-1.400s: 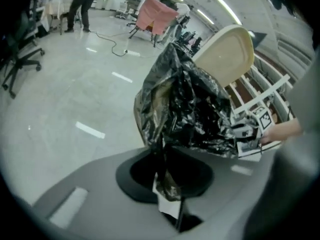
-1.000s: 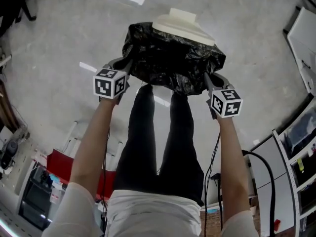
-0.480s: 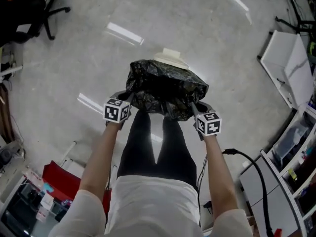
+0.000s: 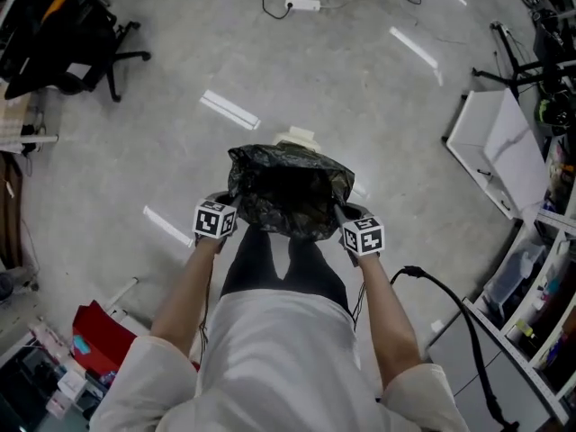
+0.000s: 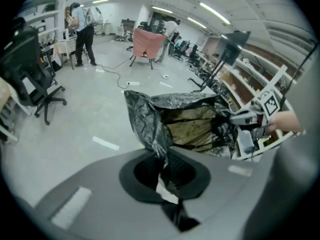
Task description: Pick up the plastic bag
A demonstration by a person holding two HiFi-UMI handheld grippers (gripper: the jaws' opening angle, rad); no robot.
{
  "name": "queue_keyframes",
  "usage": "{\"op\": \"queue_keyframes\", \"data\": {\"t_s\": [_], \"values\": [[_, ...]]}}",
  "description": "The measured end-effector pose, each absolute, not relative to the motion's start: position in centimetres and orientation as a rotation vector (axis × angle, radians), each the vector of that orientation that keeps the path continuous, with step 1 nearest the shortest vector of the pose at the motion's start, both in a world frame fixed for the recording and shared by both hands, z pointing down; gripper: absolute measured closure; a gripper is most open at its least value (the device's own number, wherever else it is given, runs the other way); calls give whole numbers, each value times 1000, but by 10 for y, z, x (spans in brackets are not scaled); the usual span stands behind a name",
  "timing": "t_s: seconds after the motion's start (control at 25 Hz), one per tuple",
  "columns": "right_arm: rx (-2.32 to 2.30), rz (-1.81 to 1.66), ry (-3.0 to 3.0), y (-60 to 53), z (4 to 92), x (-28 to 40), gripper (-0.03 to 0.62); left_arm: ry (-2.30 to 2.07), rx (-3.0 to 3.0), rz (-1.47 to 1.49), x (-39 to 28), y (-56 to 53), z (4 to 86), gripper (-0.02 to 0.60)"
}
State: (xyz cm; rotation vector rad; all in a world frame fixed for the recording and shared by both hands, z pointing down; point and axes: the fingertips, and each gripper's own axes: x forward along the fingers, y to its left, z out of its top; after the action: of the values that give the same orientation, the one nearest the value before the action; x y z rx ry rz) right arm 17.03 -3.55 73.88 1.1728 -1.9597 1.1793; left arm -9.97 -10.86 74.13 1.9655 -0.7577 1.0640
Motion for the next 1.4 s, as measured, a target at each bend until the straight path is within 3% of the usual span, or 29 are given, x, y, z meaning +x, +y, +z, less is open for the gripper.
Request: {"op": "queue_keyframes", "data": {"t_s": [0.52, 1.4], "values": [[1207, 1082, -2142, -19, 631, 178, 591, -840, 2053, 964, -102, -84, 629, 575], [1451, 792, -2307, 26, 491, 122, 591, -906, 2349, 745, -155, -31, 500, 575]]}}
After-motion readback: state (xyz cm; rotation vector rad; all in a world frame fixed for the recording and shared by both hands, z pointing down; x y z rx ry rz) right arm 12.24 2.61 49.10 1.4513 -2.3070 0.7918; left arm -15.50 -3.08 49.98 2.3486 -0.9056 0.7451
